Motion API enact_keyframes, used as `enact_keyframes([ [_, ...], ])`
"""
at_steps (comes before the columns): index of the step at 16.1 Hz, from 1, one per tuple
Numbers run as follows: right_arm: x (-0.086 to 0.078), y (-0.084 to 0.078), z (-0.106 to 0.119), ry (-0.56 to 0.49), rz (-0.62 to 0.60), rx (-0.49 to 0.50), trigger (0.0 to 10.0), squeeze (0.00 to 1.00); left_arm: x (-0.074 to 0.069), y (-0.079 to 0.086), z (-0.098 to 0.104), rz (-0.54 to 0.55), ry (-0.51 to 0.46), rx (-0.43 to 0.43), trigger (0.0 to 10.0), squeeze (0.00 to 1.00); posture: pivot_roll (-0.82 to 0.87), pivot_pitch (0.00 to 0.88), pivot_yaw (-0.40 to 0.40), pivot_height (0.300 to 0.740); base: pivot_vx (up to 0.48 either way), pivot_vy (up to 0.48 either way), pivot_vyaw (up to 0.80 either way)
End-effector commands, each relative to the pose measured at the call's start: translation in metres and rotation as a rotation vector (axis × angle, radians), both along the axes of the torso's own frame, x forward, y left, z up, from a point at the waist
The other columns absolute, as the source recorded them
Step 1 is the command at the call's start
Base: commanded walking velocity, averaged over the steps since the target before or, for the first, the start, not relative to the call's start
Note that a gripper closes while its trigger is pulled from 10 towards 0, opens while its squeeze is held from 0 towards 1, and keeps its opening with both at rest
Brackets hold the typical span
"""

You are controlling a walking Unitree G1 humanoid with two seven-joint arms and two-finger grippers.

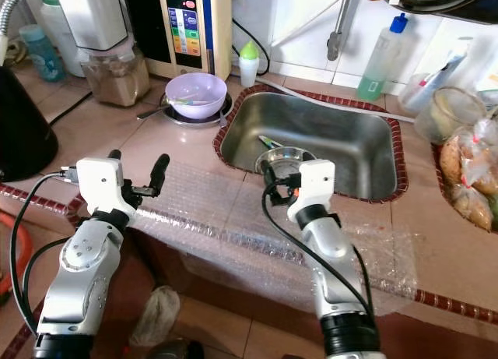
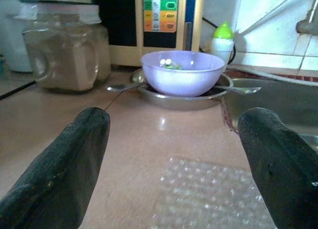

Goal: Kitchen organization

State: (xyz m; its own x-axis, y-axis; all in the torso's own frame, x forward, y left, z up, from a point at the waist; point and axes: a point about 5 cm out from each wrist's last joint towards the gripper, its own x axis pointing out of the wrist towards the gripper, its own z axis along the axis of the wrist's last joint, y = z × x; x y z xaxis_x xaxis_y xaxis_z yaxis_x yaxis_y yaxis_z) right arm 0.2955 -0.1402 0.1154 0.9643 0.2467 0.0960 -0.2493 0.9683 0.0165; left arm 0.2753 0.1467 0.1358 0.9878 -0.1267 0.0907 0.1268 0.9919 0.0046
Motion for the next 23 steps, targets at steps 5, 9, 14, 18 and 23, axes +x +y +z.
enact_keyframes([
  [5, -0.0022, -0.0021, 0.0039, 0.011, -0.008, 0.004, 10.0, 0.0, 0.0002, -0.0055, 0.0056, -0.034, -0.006, 0.001, 10.0, 0.0, 0.02, 0.0, 0.024, 0.74, 0.202, 0.0, 0.0],
  [9, -0.0023, -0.0018, 0.0037, 0.018, -0.007, 0.002, 10.0, 0.0, -0.0007, -0.0072, 0.005, -0.047, -0.003, 0.002, 10.0, 0.0, 0.02, 0.0, 0.024, 0.74, 0.259, 0.0, 0.0],
  [14, -0.0018, -0.0016, 0.0035, 0.024, -0.003, -0.005, 10.0, 0.0, -0.001, -0.0097, 0.0043, -0.059, 0.005, -0.001, 10.0, 0.0, 0.02, 0.0, 0.021, 0.74, 0.272, 0.0, 0.0],
  [18, -0.0027, -0.0018, 0.0007, 0.034, -0.003, -0.012, 10.0, 0.0, -0.0024, -0.0101, 0.003, -0.059, 0.01, 0.007, 10.0, 0.0, 0.02, 0.0, 0.022, 0.74, 0.122, 0.0, 0.0],
  [23, -0.0024, -0.0014, 0.0019, 0.023, 0.008, -0.017, 10.0, 0.0, -0.0045, -0.0096, 0.0045, -0.071, -0.001, 0.005, 10.0, 0.0, 0.03, 0.0, 0.02, 0.74, 0.0, 0.0, 0.0],
])
